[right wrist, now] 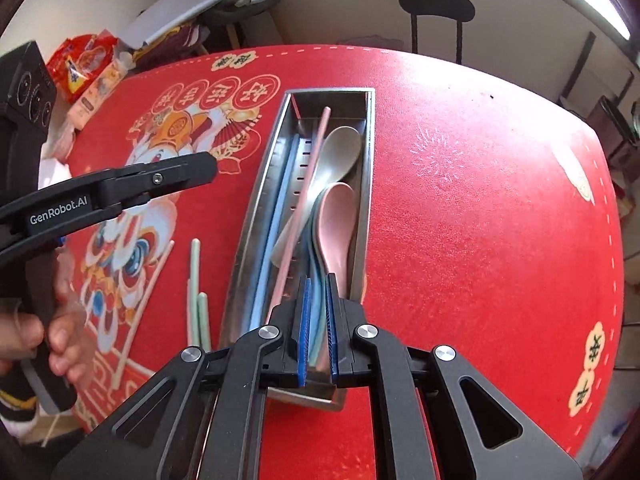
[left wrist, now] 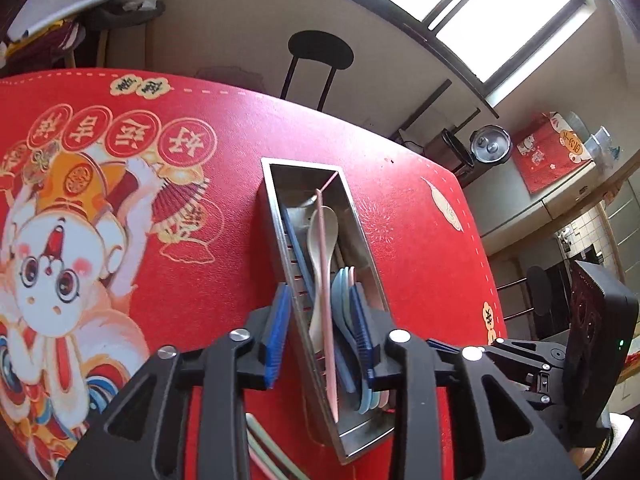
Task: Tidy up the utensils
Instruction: 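Open both grippers and withdraw them toward the remaining chopsticks, then grasp the cream chopstick with the left gripper while the right gripper grasps a green chopstick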
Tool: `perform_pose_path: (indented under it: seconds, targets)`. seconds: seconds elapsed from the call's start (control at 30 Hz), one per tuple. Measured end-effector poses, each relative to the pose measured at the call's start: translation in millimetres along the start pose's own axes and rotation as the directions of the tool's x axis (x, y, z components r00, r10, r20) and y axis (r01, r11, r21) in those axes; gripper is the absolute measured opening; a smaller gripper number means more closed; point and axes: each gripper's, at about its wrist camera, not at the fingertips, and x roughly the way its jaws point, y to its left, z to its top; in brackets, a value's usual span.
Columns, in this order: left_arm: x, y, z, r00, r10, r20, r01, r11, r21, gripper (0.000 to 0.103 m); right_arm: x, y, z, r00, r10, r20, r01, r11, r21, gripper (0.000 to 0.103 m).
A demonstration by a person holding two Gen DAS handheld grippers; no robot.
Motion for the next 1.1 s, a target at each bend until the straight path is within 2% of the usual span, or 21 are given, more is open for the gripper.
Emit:
perform_pose_path:
  seconds: [0.07,0.13,0.2,0.23,0.27,0.3,0.4,0.5,0.63,0.8,0.87,0.93,1.1]
  targets:
    - [-16.7,8.0,-4.5,1.0,0.015,0.012,-0.016,1.0,0.026,0.039,-10.6,0.8,-11.3,0.999,0.037,0.034,-0.038,0.998,0.044,0.008]
    - [-30.8,16.4,-12.2,0.999,0.034,0.016,-0.034,0.998,0.049,0.045,-17.8,3.2,-22.7,0.995,0.069,0.068,-0.074,0.995,0.074,0.008]
    - [-45.1,26.9,-24.2,0.999,0.041,0.018,-0.042,0.997,0.071,0.063,-24.2,7.0,-37.3,0.989,0.104,0.11,-0.115,0.988,0.101,0.014]
    - [-51.4,31.0,-30.5,0.998,0.051,0.019,-0.053,0.995,0.082,0.069,-26.5,9.5,-44.8,0.986,0.115,0.124,-0.129,0.985,0.112,0.027]
    - [-58.1,35.8,-37.6,0.998,0.066,0.021,-0.067,0.994,0.092,0.081,-28.5,11.9,-50.6,0.984,0.118,0.134,-0.134,0.984,0.12,0.05]
    - [-64.8,42.5,-44.7,0.997,0.077,0.022,-0.078,0.992,0.095,0.088,-31.0,15.7,-58.3,0.982,0.116,0.152,-0.135,0.983,0.122,0.057]
    - [-76.8,57.0,-65.2,0.994,0.109,0.002,-0.108,0.989,0.099,0.096,-32.9,30.6,-76.3,0.979,0.114,0.169,-0.131,0.987,0.09,0.057]
    - [-81.4,68.7,-87.3,0.988,0.15,-0.02,-0.147,0.983,0.111,0.097,-25.3,41.5,-91.9,0.986,0.096,0.14,-0.107,0.991,0.076,0.057]
    - [-74.7,86.0,-118.3,0.975,0.205,-0.083,-0.195,0.974,0.119,0.097,-9.3,52.5,-114.0,0.995,0.024,0.101,-0.029,0.999,0.04,0.057]
    - [-63.2,102.5,-147.2,0.963,0.232,-0.134,-0.219,0.97,0.107,0.097,14.2,54.3,-132.4,0.999,0.014,0.047,-0.015,0.999,0.032,0.056]
    - [-59.6,104.4,-151.8,0.961,0.237,-0.141,-0.223,0.969,0.103,0.097,20.1,57.3,-134.8,0.999,0.026,0.036,-0.027,0.999,0.019,0.044]
    - [-55.1,105.6,-154.7,0.959,0.24,-0.149,-0.226,0.969,0.102,0.097,26.5,61.6,-133.6,0.999,0.031,0.021,-0.031,1.0,0.002,0.037]
    - [-46.8,104.0,-156.9,0.956,0.248,-0.157,-0.231,0.966,0.118,0.097,35.7,71.1,-128.4,0.999,0.047,0.009,-0.047,0.999,-0.02,0.03]
